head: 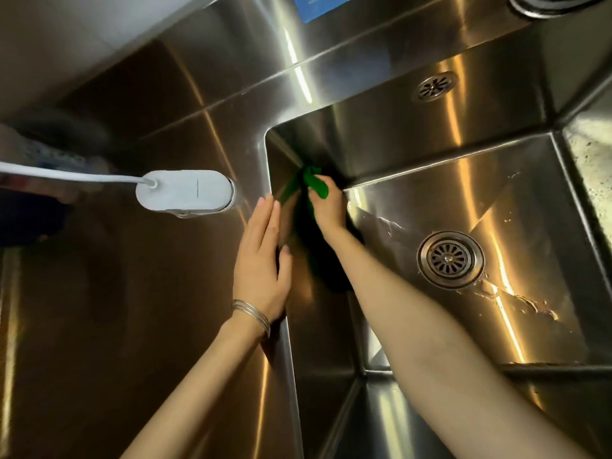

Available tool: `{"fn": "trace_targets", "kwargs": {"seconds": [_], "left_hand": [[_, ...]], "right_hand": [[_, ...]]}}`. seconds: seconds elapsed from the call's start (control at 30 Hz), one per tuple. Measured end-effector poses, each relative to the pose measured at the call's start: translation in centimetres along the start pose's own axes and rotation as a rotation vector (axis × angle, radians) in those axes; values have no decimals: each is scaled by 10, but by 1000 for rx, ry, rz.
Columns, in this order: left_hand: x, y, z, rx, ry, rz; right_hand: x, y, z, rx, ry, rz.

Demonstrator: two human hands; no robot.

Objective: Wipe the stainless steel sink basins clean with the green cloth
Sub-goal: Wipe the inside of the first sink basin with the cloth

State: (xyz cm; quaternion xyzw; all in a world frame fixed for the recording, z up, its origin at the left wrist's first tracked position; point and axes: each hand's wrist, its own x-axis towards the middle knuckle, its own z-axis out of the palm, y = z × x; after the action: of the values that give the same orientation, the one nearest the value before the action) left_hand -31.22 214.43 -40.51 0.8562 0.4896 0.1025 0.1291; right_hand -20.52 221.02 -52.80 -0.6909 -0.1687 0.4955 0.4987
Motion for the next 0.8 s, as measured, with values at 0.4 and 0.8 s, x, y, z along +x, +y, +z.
{"fn": "trace_targets", "kwargs": {"seconds": [0.4,0.8], "left_hand": [[0,3,1,-10,-8,12],[0,-3,2,-15,10,22]], "right_hand": [[-29,-40,-2,156,11,-330],[-64,52,-27,-485,-310,255]]}}
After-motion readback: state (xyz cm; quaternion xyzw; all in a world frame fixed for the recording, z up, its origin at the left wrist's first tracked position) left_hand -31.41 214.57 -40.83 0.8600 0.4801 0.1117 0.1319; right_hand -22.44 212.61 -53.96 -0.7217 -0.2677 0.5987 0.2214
